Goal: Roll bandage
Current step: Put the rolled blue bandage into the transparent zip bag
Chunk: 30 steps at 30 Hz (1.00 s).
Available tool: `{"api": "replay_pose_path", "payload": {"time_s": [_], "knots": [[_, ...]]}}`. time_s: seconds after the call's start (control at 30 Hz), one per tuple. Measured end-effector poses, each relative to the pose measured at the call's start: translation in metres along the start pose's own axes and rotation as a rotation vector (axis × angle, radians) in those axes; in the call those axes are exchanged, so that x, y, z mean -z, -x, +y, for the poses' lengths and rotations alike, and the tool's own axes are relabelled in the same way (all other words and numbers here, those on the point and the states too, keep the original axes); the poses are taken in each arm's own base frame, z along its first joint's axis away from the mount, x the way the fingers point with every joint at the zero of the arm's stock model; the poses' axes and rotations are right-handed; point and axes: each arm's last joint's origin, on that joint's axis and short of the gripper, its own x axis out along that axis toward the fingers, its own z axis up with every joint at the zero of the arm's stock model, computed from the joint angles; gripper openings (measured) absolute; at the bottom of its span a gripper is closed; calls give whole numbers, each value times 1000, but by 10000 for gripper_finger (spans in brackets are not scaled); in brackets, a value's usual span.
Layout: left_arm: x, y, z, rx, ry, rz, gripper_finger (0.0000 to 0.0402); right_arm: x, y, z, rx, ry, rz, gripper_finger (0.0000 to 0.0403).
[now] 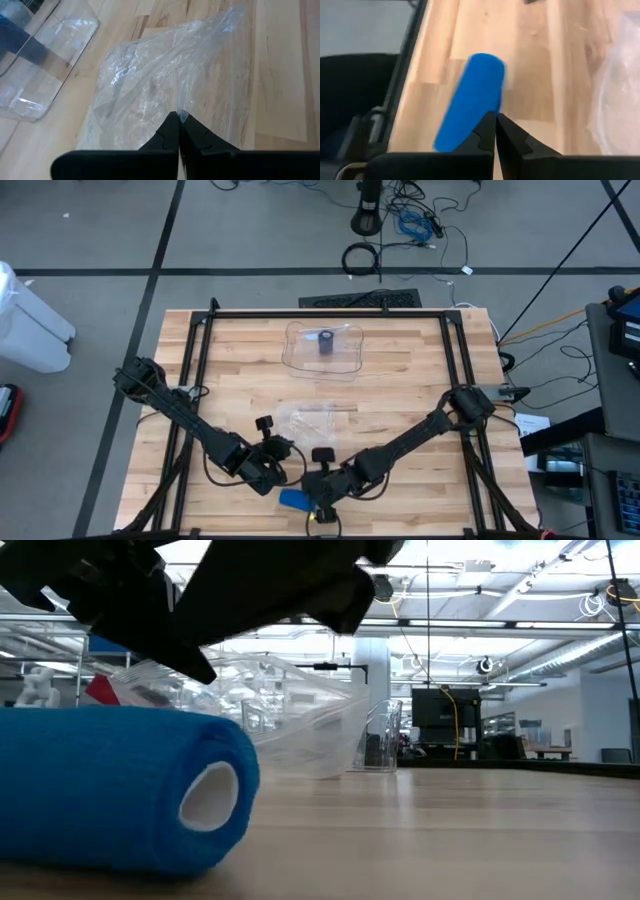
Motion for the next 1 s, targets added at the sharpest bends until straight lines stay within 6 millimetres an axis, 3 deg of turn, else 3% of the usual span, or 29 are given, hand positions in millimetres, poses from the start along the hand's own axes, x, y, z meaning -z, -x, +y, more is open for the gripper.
{"api": "replay_pose_path", "payload": {"time_s": [0.17,0.27,0.37,0.6,0.8,1.0], "knots": [[0,0,0,0,-1,1,0,8,8,23,-42,174,-4,11],[0,0,0,0,-1,1,0,13,12,35,-24,353,-16,39],[0,0,0,0,0,1,0,14,14,43,45,411,-73,81],[0,0,0,0,1,0,0,7,8,37,-70,92,-84,216],[0,0,0,5,3,2,0,17,-13,29,-51,-27,-36,334],[0,0,0,16,3,9,0,26,-36,15,-44,-114,29,371]]}}
